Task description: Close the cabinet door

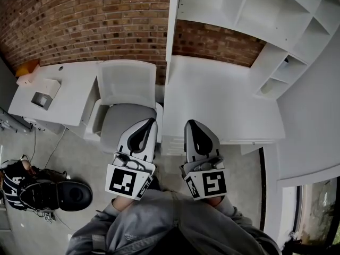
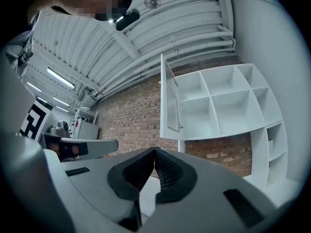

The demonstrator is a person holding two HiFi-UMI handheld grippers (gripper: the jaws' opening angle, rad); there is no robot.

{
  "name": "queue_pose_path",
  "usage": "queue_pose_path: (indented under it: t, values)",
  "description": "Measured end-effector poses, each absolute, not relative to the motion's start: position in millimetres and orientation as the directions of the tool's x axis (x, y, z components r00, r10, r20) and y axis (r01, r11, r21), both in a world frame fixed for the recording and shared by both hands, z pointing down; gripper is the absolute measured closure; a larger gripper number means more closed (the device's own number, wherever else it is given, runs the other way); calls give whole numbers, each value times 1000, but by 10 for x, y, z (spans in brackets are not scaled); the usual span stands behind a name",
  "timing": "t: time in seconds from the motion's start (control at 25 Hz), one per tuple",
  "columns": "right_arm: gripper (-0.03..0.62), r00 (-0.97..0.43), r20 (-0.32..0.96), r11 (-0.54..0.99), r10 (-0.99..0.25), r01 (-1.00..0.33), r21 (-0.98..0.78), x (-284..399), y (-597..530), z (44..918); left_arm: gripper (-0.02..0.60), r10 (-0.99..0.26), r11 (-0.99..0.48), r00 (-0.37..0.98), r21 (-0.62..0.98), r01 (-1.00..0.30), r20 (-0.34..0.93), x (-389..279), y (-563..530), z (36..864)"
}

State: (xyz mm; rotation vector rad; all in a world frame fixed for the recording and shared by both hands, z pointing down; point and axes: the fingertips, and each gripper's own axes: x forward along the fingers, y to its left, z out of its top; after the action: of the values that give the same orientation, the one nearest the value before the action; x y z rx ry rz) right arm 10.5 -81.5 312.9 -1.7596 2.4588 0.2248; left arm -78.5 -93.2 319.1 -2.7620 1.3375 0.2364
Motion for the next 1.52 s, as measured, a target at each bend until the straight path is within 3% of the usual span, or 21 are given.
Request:
queue_pose_path:
  t: [0.68,1.0,1.52]
  values:
    - [568,-241,-162,231,-957,-970,80,100,-2293,3086,575,-701,-703,691,7,-711,-175,-729,-2447,3145]
    - [568,-176,-151,166,-973,-983,77,195,-2478,3155,575,-640,-759,747,-1,-651,-181,-566,-2690,3168]
    - [568,-225,-159,211,-961,-972,99,251,-2632,2998,575,-663,-741,727,13,-672,-180,-495,-2808,3077]
